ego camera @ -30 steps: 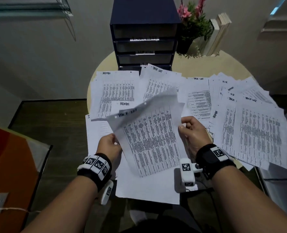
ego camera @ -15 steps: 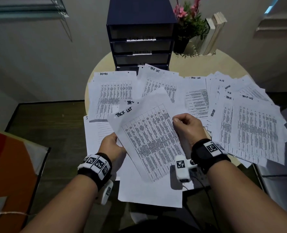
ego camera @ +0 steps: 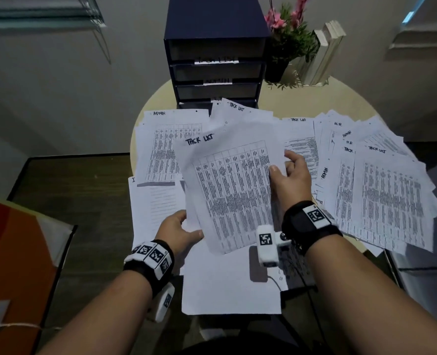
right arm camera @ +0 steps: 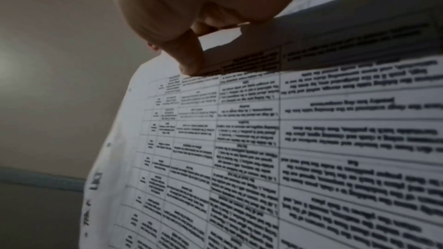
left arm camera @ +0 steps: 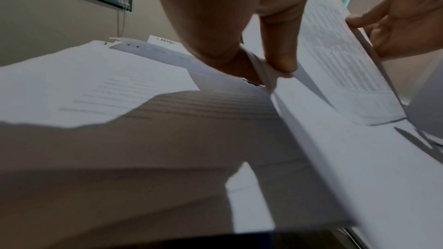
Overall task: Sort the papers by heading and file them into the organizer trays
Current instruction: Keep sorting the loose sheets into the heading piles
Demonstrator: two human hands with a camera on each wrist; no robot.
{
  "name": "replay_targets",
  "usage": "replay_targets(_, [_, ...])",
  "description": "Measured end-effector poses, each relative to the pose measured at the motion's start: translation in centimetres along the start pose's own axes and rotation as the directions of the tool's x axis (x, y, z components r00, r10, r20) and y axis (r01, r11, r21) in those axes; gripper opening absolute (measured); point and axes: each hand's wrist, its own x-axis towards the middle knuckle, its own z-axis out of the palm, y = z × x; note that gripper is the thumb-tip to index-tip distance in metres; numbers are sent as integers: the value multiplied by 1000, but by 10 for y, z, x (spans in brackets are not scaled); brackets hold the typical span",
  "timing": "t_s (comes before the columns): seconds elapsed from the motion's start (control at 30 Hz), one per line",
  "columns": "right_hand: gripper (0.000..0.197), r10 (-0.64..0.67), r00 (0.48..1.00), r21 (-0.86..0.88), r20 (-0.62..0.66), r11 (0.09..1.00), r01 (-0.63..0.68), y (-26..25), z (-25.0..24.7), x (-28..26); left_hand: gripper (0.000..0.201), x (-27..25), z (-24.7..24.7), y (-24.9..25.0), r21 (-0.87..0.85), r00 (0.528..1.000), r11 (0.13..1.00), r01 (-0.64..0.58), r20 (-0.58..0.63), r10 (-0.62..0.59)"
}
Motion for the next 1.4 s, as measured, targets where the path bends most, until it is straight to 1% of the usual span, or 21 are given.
replay_targets(0.1, [18, -118, 985, -152, -124, 983, 99, -12, -7, 13, 29, 11, -12, -6, 85, 998, 996, 7, -56, -2])
replay_targets(0.17, [11, -231, 953, -210, -194, 959, 189, -24, -15, 22, 28, 16, -23, -4, 114, 995, 994, -2, -95, 13])
replay_targets(0.27, [24, -335, 916, -218, -223, 933, 288, -47, -28, 31, 36, 22, -40, -3, 155, 984, 988, -10, -172, 37])
replay_targets(0.4, [38, -503, 854, -216, -134, 856, 470, -88, -40, 29, 79, 21, -56, 1, 87, 959, 993, -75, -267, 96])
replay_targets(0.47, [37, -557, 827, -169, -75, 824, 540, -105, -43, 27, 82, 19, -58, 7, 57, 952, 994, -97, -286, 109])
replay_targets(0.53, [25, -574, 819, -142, -12, 811, 567, -115, -41, 28, 86, 19, -57, 10, 63, 949, 994, -87, -300, 102])
replay_targets(0.6, [15, -505, 863, -116, 14, 856, 503, -114, -31, 29, 87, 19, -53, 13, 71, 947, 991, -111, -294, 127])
replay_targets(0.63, [13, -425, 905, -79, 7, 902, 424, -106, -24, 30, 83, 19, -50, 14, 91, 949, 987, -132, -277, 152])
replay_targets(0.7, [5, -249, 968, -50, 26, 967, 250, -84, -7, 29, 61, 23, -47, 13, 55, 950, 992, -117, -286, 128])
replay_targets(0.8, [15, -75, 996, -102, 47, 992, 79, -45, 13, 25, 16, 28, -41, 19, -118, 963, 993, 22, -265, -53])
replay_targets(0.83, [18, -24, 998, -121, 65, 992, 32, -33, 19, 22, 24, 29, -41, 19, -190, 964, 977, 98, -224, -141])
replay_targets(0.87, [20, 6, 997, -161, 77, 987, 6, -23, 24, 20, 45, 30, -40, 20, -272, 960, 947, 169, -171, -220])
replay_targets(0.9, [20, 28, 996, -200, 85, 980, -10, -16, 29, 17, 62, 29, -37, 22, -328, 950, 920, 214, -148, -274])
replay_targets(0.93, [20, 32, 996, -230, 82, 973, -13, -10, 32, 15, 72, 28, -35, 23, -308, 945, 923, 231, -154, -288])
replay_targets(0.97, [19, 44, 996, -242, 75, 970, -24, -6, 34, 13, 71, 27, -31, 24, -222, 946, 950, 221, -187, -264])
replay_targets(1.0, [15, 62, 996, -235, 67, 971, -44, -2, 36, 13, 62, 24, -28, 25, -118, 945, 973, 200, -238, -223])
replay_targets(1.07, [10, 109, 993, -309, 44, 947, -90, 6, 39, 15, 49, 23, -25, 23, -45, 936, 984, 173, -304, -179])
replay_targets(1.13, [17, 182, 982, -383, 49, 912, -150, 18, 39, 12, 52, 24, -25, 24, -36, 927, 985, 168, -334, -171])
replay_targets(1.23, [19, 304, 937, -394, 172, 893, -218, 36, 37, 1, 52, 24, -25, 27, -3, 933, 986, 166, -322, -158])
replay_targets(1.3, [21, 297, 924, -385, 241, 903, -190, 39, 37, -7, 42, 25, -18, 22, 7, 949, 995, 104, -302, -97])
replay_targets(1.4, [26, 255, 937, -206, 237, 956, -208, 28, 44, -11, 22, 28, -12, 20, -123, 950, 991, 47, -302, -83])
